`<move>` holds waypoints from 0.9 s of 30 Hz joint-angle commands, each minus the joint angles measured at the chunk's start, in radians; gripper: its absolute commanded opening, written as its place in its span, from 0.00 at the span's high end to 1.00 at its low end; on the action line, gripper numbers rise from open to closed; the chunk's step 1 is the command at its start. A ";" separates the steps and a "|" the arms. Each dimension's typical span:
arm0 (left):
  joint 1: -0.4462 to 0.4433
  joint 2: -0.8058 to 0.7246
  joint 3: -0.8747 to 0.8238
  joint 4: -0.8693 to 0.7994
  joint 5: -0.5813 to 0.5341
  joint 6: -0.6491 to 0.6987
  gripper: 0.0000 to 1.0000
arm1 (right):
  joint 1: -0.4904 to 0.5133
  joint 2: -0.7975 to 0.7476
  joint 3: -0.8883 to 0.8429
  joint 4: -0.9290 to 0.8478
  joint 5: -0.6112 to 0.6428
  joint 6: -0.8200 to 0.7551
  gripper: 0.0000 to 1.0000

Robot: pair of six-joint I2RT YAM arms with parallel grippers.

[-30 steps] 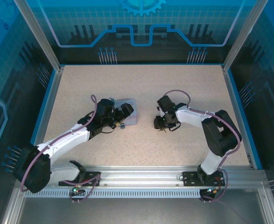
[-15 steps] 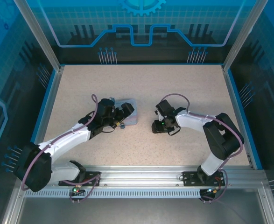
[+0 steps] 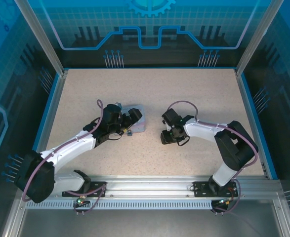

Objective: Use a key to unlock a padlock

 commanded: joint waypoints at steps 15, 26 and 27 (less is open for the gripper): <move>-0.007 0.001 -0.009 0.014 0.012 -0.020 0.01 | 0.059 -0.004 -0.023 -0.111 0.106 -0.025 0.60; -0.007 0.003 -0.006 0.017 0.015 -0.020 0.01 | 0.124 0.057 0.029 -0.142 0.192 -0.013 0.68; -0.007 0.003 -0.007 0.017 0.016 -0.021 0.01 | 0.126 0.063 0.031 -0.142 0.193 -0.012 0.68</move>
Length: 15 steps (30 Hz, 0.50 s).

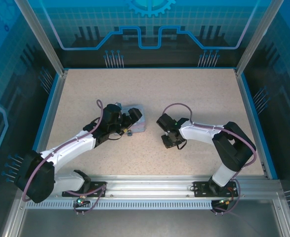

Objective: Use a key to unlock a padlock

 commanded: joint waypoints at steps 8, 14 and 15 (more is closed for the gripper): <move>-0.007 -0.001 -0.003 0.008 0.015 0.002 0.01 | 0.026 0.035 -0.019 -0.029 -0.020 0.041 0.74; -0.006 0.004 0.002 0.008 0.019 0.004 0.01 | 0.025 0.019 -0.038 -0.017 -0.032 0.054 0.90; -0.007 0.006 0.003 0.006 0.020 0.004 0.01 | 0.024 0.015 -0.038 -0.018 -0.034 0.056 0.95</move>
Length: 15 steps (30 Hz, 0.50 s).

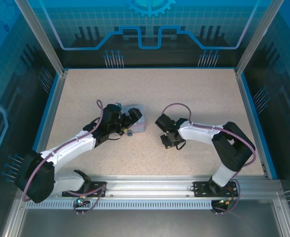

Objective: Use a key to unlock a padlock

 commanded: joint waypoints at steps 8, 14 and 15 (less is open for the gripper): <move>-0.007 0.004 0.018 -0.011 0.018 0.014 0.01 | -0.009 -0.061 -0.030 -0.022 -0.067 0.002 1.00; -0.007 0.003 0.021 -0.012 0.022 0.018 0.01 | -0.050 -0.134 -0.032 -0.012 -0.127 0.000 1.00; -0.006 0.003 0.019 -0.013 0.021 0.018 0.01 | -0.056 -0.144 -0.032 -0.009 -0.138 0.002 1.00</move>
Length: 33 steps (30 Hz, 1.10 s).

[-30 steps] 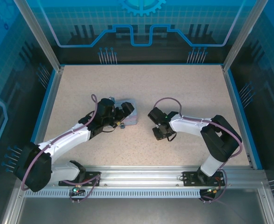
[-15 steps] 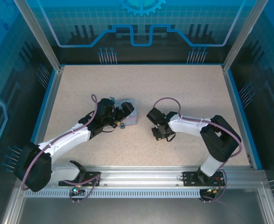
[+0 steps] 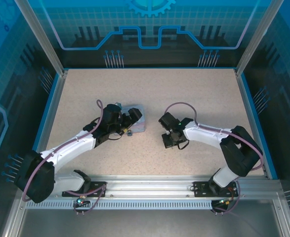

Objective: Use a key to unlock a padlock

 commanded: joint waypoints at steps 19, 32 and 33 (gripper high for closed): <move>-0.025 0.170 0.099 0.141 0.317 0.096 0.14 | -0.154 -0.203 0.093 0.003 -0.306 0.053 1.00; -0.071 0.352 0.272 0.138 0.405 0.126 0.54 | -0.168 -0.197 0.106 0.057 -0.361 0.087 1.00; -0.074 0.359 0.276 0.140 0.407 0.126 0.56 | -0.167 -0.197 0.106 0.057 -0.361 0.087 1.00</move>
